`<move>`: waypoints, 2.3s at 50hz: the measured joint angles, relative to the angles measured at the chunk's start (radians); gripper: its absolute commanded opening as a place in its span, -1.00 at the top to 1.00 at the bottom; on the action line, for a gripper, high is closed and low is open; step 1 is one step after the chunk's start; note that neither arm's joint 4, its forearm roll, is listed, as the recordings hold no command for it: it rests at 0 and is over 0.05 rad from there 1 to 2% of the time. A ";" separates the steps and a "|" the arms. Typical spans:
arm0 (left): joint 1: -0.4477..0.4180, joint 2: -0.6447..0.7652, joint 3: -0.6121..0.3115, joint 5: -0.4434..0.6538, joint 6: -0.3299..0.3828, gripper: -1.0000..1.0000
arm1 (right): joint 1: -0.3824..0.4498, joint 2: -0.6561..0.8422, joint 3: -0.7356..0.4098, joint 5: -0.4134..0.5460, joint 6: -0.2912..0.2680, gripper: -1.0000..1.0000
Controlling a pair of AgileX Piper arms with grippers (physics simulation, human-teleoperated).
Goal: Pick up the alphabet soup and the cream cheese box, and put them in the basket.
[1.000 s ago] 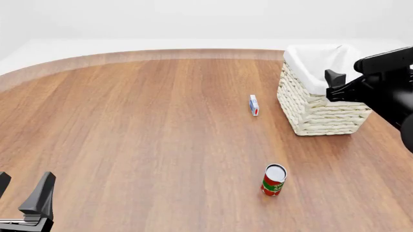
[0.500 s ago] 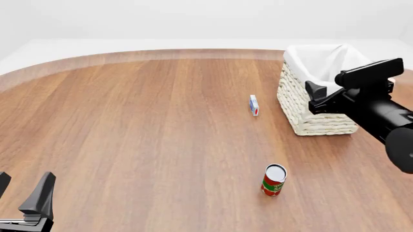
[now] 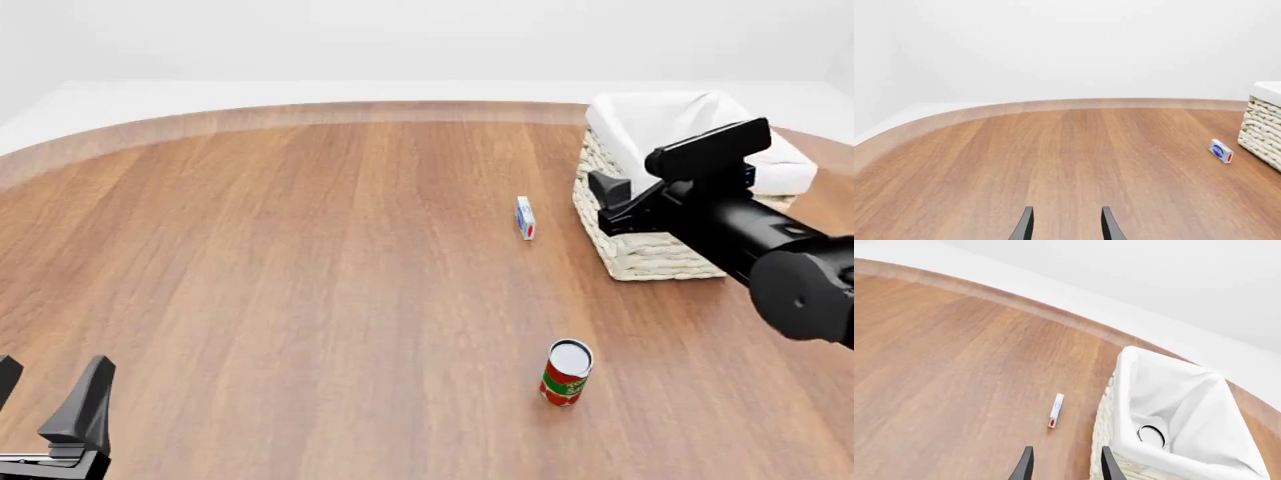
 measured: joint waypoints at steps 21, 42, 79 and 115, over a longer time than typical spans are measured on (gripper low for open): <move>0.000 0.000 0.000 0.000 0.000 -1.00 | 0.053 0.093 -0.050 -0.007 0.029 -1.00; 0.000 0.000 0.000 0.000 0.000 -1.00 | 0.079 0.184 -0.085 -0.042 0.073 -1.00; 0.000 0.000 0.000 0.000 0.000 -1.00 | 0.044 0.416 -0.230 -0.087 0.119 -1.00; 0.000 0.000 0.000 0.000 0.000 -1.00 | 0.027 0.609 -0.411 -0.058 0.124 -1.00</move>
